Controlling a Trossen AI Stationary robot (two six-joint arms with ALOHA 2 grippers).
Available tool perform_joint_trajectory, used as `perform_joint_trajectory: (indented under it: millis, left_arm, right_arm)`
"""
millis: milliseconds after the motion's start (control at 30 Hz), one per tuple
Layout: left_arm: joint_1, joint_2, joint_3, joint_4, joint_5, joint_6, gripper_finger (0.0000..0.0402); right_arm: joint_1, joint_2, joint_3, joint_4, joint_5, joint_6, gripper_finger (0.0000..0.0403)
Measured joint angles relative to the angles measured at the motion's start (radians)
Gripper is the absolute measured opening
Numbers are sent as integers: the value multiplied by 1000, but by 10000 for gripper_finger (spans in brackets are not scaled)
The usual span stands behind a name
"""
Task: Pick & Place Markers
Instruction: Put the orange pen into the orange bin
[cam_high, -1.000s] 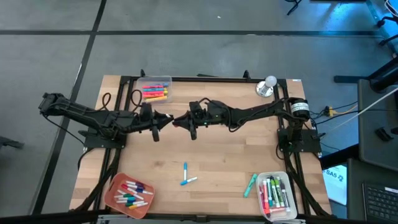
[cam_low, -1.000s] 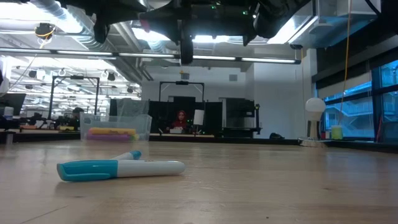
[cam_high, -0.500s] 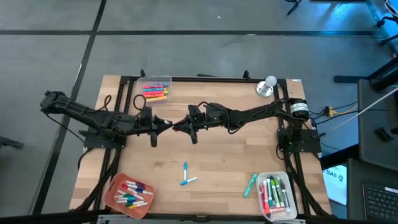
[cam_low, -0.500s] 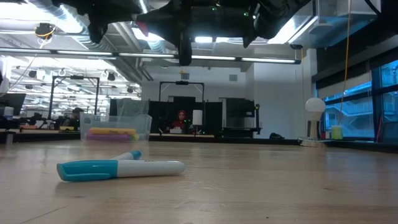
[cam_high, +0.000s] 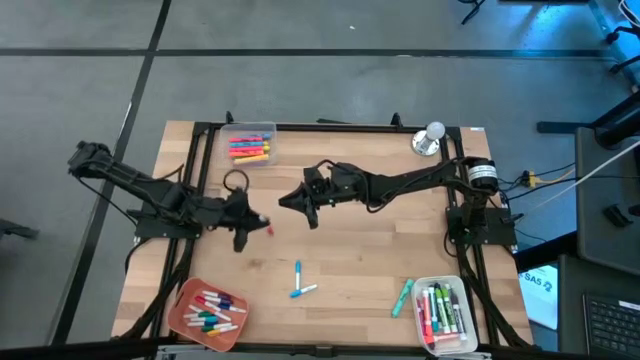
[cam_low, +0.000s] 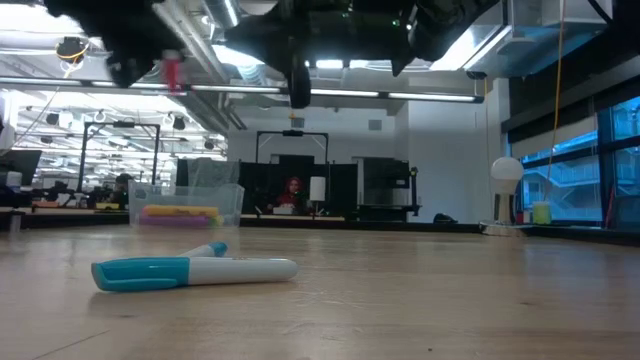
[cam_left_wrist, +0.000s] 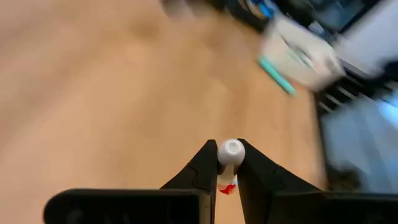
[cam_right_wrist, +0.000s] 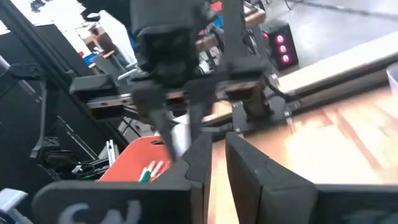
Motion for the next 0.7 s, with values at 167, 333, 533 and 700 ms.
perform_joint_trajectory:
  millis: [167,333,533,700]
  left_arm:
    - [-59,-1,19,-175,329,-274,32]
    - [-201,-1,47,-235,591,-495,32]
    - [-359,38,55,-239,499,-671,32]
    - [-408,196,55,-230,680,-763,32]
  right_arm:
    - [0,0,0,-77,0,37,48]
    - [0,0,0,-183,-2,40,48]
    - [1,0,0,-221,-51,63,49]
    - [1,0,0,-221,-176,114,49]
